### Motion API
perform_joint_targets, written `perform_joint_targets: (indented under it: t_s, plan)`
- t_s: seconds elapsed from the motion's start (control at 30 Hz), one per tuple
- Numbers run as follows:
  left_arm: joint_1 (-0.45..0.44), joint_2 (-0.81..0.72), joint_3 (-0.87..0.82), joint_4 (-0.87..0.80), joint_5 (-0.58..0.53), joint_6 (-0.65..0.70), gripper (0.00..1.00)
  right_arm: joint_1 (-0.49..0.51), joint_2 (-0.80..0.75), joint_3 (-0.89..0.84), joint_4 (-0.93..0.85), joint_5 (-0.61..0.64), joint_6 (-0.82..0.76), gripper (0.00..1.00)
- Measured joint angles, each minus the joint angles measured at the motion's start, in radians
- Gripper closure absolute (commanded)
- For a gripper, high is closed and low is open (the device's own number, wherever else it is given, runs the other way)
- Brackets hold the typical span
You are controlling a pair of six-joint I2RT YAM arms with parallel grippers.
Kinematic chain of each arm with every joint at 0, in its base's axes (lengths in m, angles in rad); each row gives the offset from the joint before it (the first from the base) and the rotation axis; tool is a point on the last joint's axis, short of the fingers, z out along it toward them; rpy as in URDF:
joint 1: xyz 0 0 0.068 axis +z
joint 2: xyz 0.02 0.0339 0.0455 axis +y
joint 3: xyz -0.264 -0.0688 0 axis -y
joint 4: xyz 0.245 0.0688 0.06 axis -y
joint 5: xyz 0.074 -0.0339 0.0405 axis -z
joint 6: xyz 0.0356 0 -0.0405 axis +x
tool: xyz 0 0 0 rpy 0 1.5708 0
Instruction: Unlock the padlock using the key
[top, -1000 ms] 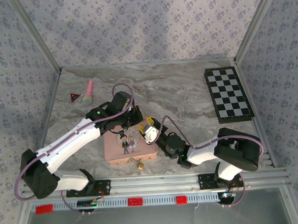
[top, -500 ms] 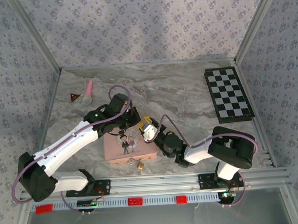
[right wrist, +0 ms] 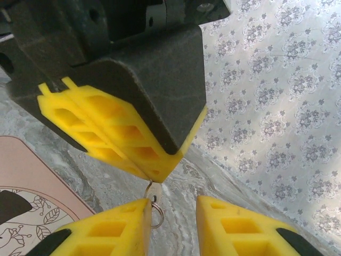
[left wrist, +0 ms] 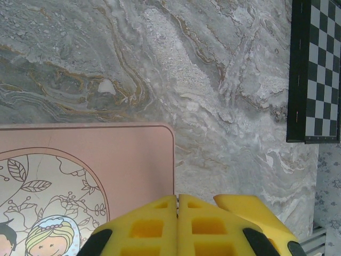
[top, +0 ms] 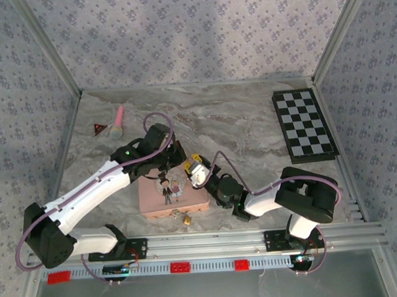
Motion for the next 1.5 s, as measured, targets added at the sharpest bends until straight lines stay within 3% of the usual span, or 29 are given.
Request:
perform_joint_targets:
  t_s: [0.3, 0.97, 1.5]
  plan:
    - [0.008, 0.000, 0.000, 0.011, 0.005, 0.000, 1.00, 0.001, 0.001, 0.001, 0.000, -0.022, 0.000, 0.69]
    - [0.011, -0.013, -0.011, 0.046, 0.024, -0.015, 1.00, 0.001, 0.048, 0.053, -0.004, 0.019, 0.000, 0.78]
    - [0.011, -0.013, -0.015, 0.051, 0.026, -0.015, 1.00, -0.004, 0.048, 0.053, -0.007, 0.028, 0.038, 0.95]
